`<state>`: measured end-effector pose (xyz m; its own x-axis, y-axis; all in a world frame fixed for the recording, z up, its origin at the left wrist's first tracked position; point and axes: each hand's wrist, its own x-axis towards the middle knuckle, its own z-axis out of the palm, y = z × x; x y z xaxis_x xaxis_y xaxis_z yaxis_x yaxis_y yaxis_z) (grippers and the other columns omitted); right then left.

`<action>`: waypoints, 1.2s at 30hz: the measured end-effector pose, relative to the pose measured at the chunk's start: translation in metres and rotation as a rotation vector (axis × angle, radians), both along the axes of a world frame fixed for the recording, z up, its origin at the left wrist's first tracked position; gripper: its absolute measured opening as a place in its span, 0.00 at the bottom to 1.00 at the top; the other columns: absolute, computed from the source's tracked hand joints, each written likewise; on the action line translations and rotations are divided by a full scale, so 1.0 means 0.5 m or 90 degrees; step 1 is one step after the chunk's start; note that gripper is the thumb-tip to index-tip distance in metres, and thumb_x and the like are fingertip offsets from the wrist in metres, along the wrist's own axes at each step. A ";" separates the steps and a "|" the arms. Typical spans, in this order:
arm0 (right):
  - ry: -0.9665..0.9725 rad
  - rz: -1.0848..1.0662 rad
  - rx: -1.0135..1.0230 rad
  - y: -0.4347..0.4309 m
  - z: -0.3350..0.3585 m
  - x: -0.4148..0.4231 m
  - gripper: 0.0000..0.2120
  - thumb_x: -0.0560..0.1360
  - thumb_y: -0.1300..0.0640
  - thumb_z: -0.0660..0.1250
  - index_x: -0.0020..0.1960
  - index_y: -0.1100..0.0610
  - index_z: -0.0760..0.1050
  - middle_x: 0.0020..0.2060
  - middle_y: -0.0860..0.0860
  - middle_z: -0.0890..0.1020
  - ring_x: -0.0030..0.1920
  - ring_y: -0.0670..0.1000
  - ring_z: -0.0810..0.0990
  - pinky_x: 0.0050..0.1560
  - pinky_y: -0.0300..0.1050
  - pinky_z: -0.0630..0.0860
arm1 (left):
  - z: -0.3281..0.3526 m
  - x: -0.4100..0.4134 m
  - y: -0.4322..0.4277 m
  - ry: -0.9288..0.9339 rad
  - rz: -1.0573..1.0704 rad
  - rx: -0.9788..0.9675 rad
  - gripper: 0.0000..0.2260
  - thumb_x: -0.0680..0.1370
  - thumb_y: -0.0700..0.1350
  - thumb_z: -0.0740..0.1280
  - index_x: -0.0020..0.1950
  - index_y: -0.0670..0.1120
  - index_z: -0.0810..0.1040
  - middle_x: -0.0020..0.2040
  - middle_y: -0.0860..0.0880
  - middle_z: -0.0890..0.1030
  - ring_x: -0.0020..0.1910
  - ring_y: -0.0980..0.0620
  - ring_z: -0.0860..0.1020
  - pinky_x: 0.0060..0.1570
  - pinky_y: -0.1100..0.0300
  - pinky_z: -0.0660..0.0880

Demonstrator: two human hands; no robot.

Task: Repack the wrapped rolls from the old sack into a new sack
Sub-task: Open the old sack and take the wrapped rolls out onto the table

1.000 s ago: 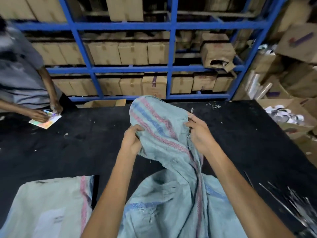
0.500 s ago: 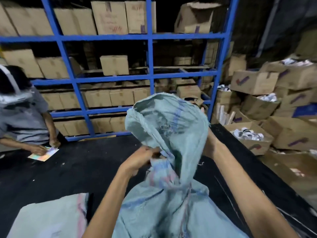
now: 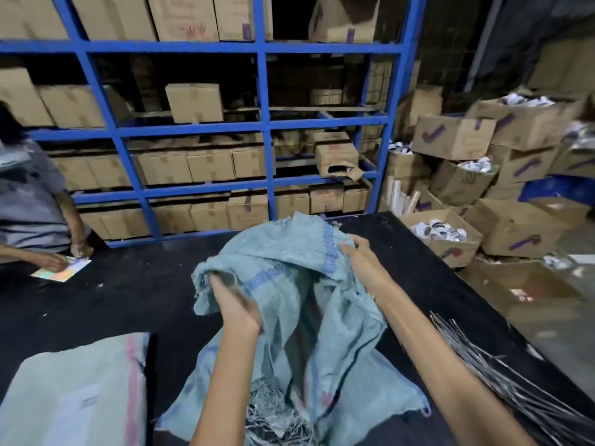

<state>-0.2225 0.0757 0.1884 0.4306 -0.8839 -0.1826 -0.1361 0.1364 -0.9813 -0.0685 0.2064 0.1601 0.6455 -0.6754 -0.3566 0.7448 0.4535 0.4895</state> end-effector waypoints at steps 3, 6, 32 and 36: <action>-0.086 0.130 -0.073 0.012 0.032 -0.022 0.33 0.79 0.38 0.63 0.77 0.43 0.50 0.74 0.46 0.60 0.69 0.45 0.64 0.62 0.41 0.67 | 0.038 0.032 0.008 -0.048 -0.082 0.052 0.21 0.82 0.60 0.58 0.64 0.46 0.78 0.54 0.44 0.82 0.50 0.47 0.80 0.50 0.52 0.76; 0.119 0.312 -0.327 -0.005 0.053 -0.043 0.41 0.65 0.42 0.80 0.70 0.37 0.59 0.69 0.47 0.67 0.68 0.48 0.71 0.66 0.48 0.70 | 0.051 0.074 0.028 -0.231 -0.094 0.146 0.18 0.84 0.52 0.57 0.67 0.41 0.75 0.48 0.46 0.80 0.45 0.49 0.79 0.59 0.51 0.75; 0.376 0.023 -0.615 -0.279 0.058 -0.002 0.12 0.73 0.64 0.72 0.53 0.54 0.75 0.58 0.60 0.74 0.56 0.62 0.75 0.48 0.55 0.76 | 0.092 0.277 0.028 -0.721 0.337 0.729 0.10 0.74 0.33 0.69 0.52 0.45 0.78 0.55 0.39 0.81 0.55 0.39 0.79 0.49 0.52 0.74; 0.783 -0.116 -0.721 -0.278 0.029 0.008 0.08 0.72 0.68 0.67 0.49 0.60 0.79 0.47 0.57 0.81 0.53 0.62 0.79 0.48 0.51 0.77 | 0.084 0.332 0.000 -0.622 -0.047 0.874 0.08 0.80 0.40 0.66 0.57 0.38 0.76 0.50 0.38 0.78 0.44 0.41 0.79 0.46 0.48 0.75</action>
